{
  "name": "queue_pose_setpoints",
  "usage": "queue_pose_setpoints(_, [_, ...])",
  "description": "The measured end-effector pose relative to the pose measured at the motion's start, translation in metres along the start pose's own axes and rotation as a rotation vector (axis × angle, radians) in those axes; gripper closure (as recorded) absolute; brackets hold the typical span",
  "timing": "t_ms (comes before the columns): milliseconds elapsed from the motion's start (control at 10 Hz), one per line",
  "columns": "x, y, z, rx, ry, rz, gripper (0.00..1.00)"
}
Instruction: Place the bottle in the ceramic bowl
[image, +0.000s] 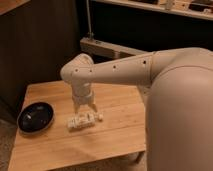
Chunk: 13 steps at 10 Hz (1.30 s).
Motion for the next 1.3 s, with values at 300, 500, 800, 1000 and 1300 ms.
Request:
queue_pose_setpoints(300, [-0.0001, 0.0, -0.0002, 0.0, 0.0, 0.0, 0.35])
queue_pose_setpoints(500, [0.0, 0.0, -0.0001, 0.0, 0.0, 0.0, 0.35])
queue_pose_setpoints(800, [0.0, 0.0, -0.0001, 0.0, 0.0, 0.0, 0.35])
queue_pose_setpoints(1000, [0.0, 0.0, 0.0, 0.0, 0.0, 0.0, 0.35])
queue_pose_setpoints(1300, [-0.003, 0.0043, -0.0076, -0.02, -0.059, -0.08, 0.35])
